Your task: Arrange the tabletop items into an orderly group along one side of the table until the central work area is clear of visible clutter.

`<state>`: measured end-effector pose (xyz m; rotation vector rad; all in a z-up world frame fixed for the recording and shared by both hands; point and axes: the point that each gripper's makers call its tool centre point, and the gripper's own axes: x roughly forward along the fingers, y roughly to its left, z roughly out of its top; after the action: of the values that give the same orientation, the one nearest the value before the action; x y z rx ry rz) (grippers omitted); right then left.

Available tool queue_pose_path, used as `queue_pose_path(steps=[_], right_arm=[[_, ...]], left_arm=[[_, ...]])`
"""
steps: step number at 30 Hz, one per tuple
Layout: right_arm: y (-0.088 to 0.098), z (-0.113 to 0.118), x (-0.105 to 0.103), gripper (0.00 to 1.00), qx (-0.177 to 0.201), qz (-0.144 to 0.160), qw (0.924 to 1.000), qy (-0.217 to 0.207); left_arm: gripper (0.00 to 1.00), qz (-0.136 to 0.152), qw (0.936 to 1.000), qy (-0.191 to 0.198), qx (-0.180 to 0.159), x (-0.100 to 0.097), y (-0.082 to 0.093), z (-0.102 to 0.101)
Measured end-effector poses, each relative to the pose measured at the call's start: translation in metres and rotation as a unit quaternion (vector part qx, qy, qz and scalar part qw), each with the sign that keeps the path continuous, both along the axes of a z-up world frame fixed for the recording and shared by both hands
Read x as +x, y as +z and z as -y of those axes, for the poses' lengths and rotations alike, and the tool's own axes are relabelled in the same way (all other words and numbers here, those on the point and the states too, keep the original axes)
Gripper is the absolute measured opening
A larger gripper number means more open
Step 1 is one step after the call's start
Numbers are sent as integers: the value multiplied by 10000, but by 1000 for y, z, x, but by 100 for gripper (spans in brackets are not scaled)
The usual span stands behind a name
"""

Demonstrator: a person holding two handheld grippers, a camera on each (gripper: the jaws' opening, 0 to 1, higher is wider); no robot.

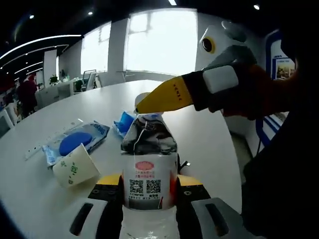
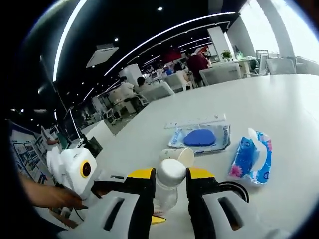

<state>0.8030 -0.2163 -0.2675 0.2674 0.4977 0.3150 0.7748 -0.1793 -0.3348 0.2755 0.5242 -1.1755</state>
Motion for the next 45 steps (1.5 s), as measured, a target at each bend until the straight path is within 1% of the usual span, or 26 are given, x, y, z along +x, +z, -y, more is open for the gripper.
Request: queue_pose_path(steps=[7,9,11,12,13,14,15,18,21,22,23,29,32,36,45], right_arm=[[10,-17,-5,19,-403,249,9984,300],[12,-21,-6,19,-452,297,9979,350],[15,-25,-8,18,-445,350,9976,400],[19,-31,-10,17,-274,403,9978,458],[17,-32,-12,17,-326,347,9977,490],[16,-32,-12,17,-612,419,9955,592],[16,-34,-14,17,-511,369,9964,560],[15,-36,-18,17,-483,362,9964,596],[14,-40,-23,17,-504,400,9955,698],[16,-41,-22,17,-493,448,9952,715],[18,-44,-23,17,-451,472,9949,770],[21,-52,-25,17,-412,529,9936,907],[21,-57,-25,17,-333,548,9929,998],[22,-62,-26,17,-411,593,9909,1135],[22,-70,-31,18,-516,659,9883,1278]], left_arm=[[38,41,10000,29,85,-1,-1,-5],[38,42,9999,36,108,-2,-2,-7],[37,39,9999,48,129,-2,-3,-8],[37,31,9998,53,173,-3,-6,-9],[37,49,9998,61,161,-3,-6,-10],[37,29,9998,71,184,-4,-7,-11],[37,27,9998,66,203,-4,-8,-12],[37,25,9997,68,230,-7,-10,-14],[37,27,9996,48,280,-7,-14,-16],[37,48,9997,59,224,-7,-13,-17],[37,32,9996,56,272,-10,-12,-20],[38,-68,9997,123,208,-10,-12,-23],[39,-94,9997,143,196,-11,-13,-26],[40,-138,9996,170,160,-11,-14,-28],[41,-130,9996,108,218,-15,-14,-29]])
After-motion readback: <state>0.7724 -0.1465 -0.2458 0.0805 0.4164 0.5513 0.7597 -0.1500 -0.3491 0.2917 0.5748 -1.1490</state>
